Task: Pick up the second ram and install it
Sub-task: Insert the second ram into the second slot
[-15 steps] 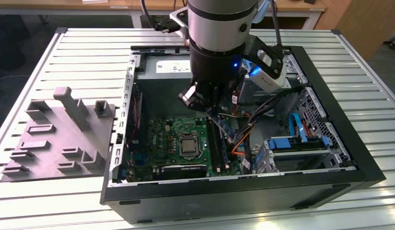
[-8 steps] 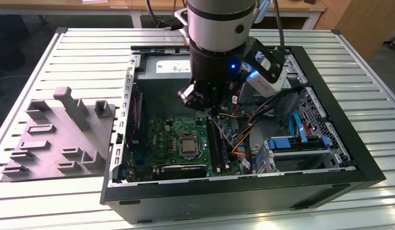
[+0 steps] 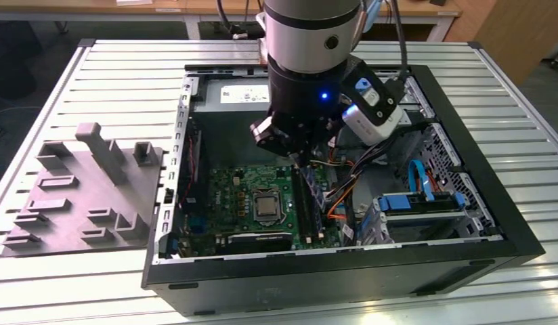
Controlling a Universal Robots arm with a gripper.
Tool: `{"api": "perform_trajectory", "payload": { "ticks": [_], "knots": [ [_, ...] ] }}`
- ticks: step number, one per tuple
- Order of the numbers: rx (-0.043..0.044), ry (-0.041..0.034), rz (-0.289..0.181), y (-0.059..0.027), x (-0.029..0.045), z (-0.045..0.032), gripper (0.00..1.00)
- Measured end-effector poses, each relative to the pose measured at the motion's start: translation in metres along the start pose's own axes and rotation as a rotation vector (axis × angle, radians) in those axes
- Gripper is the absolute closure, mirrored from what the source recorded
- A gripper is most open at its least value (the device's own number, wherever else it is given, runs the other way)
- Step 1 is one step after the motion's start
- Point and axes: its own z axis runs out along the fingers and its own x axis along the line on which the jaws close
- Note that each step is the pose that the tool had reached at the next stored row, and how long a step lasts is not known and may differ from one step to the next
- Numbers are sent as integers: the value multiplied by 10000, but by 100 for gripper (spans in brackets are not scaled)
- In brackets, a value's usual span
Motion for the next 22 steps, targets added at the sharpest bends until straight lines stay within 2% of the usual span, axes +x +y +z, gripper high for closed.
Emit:
{"api": "perform_trajectory", "payload": {
  "ticks": [8, 13, 14, 15, 16, 18, 19, 22],
  "knots": [
    [132, -40, 1376, -1, 1, 7, 88],
    [133, -40, 1393, 0, 1, 7, 88],
    [125, -10, 1396, 0, 0, 8, 88],
    [106, 76, 1401, 0, -3, 9, 88],
    [81, 195, 1406, -2, -8, 10, 88],
    [9, 541, 1421, -7, -23, 12, 88],
    [-11, 637, 1425, -8, -25, 12, 88],
    [-13, 654, 1427, -8, -25, 12, 88]
  ]
}}
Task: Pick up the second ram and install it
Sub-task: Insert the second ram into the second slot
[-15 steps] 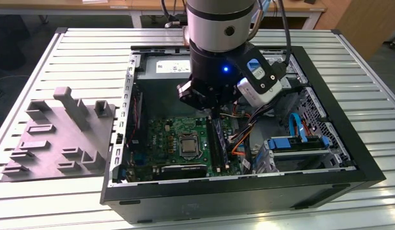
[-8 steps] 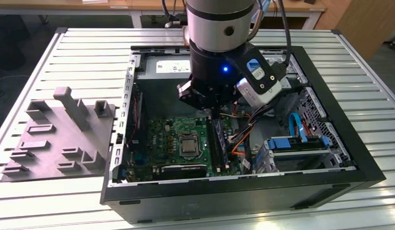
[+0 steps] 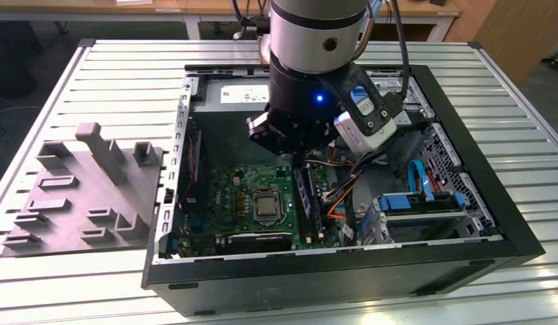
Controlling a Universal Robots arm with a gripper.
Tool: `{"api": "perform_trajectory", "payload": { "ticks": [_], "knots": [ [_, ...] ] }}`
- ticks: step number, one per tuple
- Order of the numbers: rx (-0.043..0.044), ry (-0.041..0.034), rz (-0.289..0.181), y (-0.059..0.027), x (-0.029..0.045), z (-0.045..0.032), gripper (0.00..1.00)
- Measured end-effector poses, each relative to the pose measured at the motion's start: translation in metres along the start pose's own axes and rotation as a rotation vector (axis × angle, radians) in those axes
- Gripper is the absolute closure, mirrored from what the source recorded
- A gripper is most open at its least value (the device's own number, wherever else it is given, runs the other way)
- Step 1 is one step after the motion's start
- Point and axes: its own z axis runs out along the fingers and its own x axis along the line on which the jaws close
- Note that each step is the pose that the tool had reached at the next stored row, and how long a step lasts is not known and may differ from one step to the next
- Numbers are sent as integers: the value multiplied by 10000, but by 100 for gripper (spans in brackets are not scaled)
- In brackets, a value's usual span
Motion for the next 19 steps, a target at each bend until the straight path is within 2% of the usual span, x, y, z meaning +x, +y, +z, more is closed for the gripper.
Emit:
{"api": "perform_trajectory", "payload": {
  "ticks": [2, 8, 12, 17, 19],
  "knots": [
    [-1, 4, 32, 0, 0, 1, 88],
    [17, -26, 800, 2, -2, 10, 88],
    [17, -27, 801, 33, -11, 15, 88],
    [18, -28, 843, 24, -91, 28, 88],
    [20, -28, 855, 28, -97, 31, 88]
  ]
}}
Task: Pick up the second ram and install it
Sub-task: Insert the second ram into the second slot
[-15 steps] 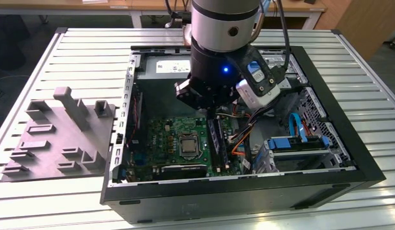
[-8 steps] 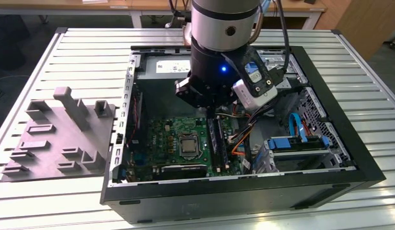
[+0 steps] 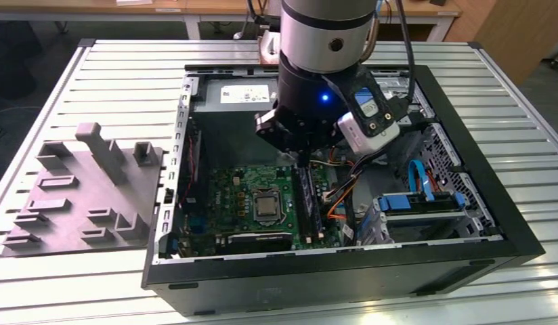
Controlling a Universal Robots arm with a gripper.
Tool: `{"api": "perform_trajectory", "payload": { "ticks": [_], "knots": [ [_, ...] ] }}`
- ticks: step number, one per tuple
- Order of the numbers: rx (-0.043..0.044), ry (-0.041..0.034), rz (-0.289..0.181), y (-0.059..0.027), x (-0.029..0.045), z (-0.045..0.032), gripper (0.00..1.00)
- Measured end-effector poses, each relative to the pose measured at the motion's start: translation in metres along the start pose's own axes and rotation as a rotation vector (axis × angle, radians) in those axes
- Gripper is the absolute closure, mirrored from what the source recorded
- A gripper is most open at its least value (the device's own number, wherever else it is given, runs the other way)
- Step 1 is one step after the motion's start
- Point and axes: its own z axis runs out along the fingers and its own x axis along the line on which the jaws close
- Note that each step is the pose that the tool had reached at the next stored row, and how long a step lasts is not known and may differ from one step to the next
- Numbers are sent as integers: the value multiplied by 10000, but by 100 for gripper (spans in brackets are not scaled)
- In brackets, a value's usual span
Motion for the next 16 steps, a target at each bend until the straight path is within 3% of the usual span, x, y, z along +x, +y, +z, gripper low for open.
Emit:
{"api": "perform_trajectory", "payload": {
  "ticks": [16],
  "knots": [
    [-5, -1, 0, 39, -1, 18, 88]
  ]
}}
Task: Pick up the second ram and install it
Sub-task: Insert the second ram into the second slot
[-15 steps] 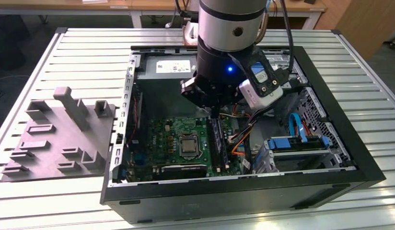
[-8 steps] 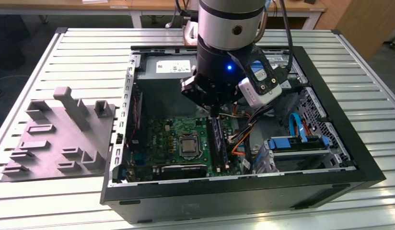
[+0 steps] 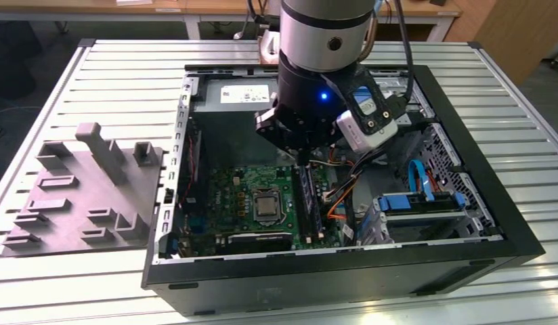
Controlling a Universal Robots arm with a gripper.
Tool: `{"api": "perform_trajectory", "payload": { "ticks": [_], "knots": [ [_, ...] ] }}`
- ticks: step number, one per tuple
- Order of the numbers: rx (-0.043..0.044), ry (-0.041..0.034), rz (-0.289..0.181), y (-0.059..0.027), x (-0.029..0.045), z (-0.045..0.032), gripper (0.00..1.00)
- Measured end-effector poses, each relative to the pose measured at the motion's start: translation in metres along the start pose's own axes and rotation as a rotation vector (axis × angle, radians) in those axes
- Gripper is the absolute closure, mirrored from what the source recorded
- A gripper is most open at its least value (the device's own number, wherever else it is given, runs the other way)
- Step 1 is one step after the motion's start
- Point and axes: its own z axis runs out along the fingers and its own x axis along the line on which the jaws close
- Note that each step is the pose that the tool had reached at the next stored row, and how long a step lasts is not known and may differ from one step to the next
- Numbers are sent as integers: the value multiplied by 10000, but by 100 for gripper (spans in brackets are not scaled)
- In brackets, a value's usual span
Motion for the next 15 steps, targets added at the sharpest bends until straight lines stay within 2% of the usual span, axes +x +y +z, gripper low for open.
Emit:
{"api": "perform_trajectory", "payload": {
  "ticks": [4, 11, 15],
  "knots": [
    [-11, 0, 1, -2, 1, 29, 88],
    [-12, -8, -1, -6, 3, 126, 88],
    [-10, -54, -15, -7, 5, 180, 88]
  ]
}}
